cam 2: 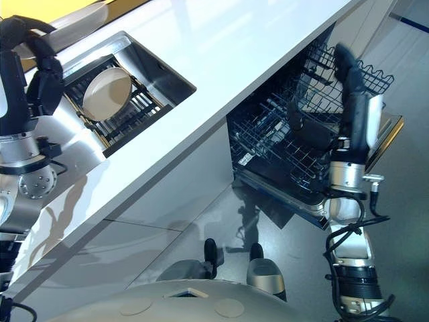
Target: Pick up plates and place into dishwasher.
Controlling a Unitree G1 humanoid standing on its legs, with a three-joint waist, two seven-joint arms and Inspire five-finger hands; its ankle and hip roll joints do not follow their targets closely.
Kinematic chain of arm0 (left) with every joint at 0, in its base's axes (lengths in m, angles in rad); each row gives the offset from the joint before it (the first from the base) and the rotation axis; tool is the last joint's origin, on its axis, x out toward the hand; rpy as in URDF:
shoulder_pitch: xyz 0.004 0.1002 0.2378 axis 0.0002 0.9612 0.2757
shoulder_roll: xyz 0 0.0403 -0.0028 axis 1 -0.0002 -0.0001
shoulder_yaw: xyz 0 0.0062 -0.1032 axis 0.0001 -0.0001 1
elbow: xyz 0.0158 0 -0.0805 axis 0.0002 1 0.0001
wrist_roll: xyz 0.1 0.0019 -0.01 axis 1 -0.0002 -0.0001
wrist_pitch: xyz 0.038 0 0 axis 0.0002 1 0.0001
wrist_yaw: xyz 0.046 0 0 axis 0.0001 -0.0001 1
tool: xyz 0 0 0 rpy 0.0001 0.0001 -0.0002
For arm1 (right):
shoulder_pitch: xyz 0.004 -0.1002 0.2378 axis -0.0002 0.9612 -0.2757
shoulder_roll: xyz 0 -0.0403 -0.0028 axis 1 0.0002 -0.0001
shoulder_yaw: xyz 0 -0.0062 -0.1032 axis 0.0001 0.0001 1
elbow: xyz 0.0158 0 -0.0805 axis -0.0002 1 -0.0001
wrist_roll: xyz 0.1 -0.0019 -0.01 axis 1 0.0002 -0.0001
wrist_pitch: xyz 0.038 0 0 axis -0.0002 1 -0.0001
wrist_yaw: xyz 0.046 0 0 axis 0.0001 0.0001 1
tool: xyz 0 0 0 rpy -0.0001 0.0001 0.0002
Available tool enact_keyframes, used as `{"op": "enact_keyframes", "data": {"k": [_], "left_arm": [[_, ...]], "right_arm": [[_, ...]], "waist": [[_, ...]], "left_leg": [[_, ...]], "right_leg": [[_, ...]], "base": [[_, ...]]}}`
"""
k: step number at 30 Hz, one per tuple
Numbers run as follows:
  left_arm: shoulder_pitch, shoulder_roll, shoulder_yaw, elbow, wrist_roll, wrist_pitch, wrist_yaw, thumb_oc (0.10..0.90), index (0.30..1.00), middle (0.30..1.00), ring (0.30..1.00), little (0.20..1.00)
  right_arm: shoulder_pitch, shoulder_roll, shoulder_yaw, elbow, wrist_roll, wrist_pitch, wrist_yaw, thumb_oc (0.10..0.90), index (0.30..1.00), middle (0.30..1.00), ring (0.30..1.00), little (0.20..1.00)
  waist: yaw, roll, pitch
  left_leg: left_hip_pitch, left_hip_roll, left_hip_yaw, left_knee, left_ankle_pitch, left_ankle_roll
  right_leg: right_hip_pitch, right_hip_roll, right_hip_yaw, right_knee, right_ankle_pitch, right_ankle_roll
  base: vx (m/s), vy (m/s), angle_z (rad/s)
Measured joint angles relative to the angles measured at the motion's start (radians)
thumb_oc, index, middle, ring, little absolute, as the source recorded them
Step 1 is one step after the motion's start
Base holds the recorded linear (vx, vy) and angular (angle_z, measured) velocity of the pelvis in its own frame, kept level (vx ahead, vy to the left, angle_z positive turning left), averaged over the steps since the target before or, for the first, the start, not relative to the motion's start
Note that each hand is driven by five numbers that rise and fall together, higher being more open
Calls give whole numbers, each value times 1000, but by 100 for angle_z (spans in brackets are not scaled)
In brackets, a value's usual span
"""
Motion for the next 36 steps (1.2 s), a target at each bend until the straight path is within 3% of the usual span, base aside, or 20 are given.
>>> {"op": "enact_keyframes", "data": {"k": [4, 8, 10, 16, 29, 32, 36], "left_arm": [[-28, -31, -17, -22, -1, -67, -82, 100, 300, 300, 300, 200], [-94, -32, -56, -22, -1, -87, -155, 100, 300, 300, 300, 200], [-128, -30, -81, -22, -5, -98, -180, 100, 300, 300, 300, 200], [-210, -25, -188, -16, -16, -111, -254, 100, 300, 300, 300, 200], [-240, -24, -269, -10, -17, -139, -369, 100, 300, 300, 300, 200], [-240, -24, -284, -8, -16, -147, -386, 100, 300, 300, 300, 200], [-240, -24, -284, -8, -16, -156, -390, 100, 300, 300, 300, 200]], "right_arm": [[-80, -109, 8, -72, -2, -30, 158, 800, 900, 900, 900, 900], [-189, -245, 67, -83, 1, -14, 333, 800, 900, 900, 900, 900], [-233, -281, 104, -83, -1, 4, 368, 800, 900, 900, 900, 900], [-352, -291, 153, -76, -66, 45, 359, 800, 900, 900, 900, 900], [-440, -291, 225, 6, -257, 110, 186, 800, 900, 900, 900, 900], [-440, -291, 225, 13, -241, 132, 228, 800, 900, 900, 900, 900], [-439, -292, 237, 19, -132, 212, 403, 800, 900, 900, 900, 900]], "waist": [[-3, 8, -7], [4, 4, -11], [11, -4, -15], [47, -20, -25], [50, -38, -33], [50, -38, -33], [48, -39, -32]], "left_leg": [[7, 0, -6, 0, 0, -1], [5, 0, -26, 0, 0, -9], [1, 0, -34, 0, 2, -8], [-2, -5, -47, 0, 10, 1], [-1, -5, -46, 0, 11, 2], [-1, -6, -47, 0, 11, 2], [0, -5, -47, 0, 11, 2]], "right_leg": [[10, 3, -2, 0, 0, 0], [16, 2, -20, 0, 0, 0], [16, 2, -29, 0, -1, -2], [19, -1, -31, 0, -2, -2], [21, -1, -33, 0, -2, -2], [22, -1, -33, 0, -2, -2], [22, -1, -34, 0, -2, -2]], "base": [[-7, -39, 3], [5, -48, 13], [8, -39, 15], [16, -25, 8], [7, -1, 0], [0, 0, 0], [0, 0, 0]]}}
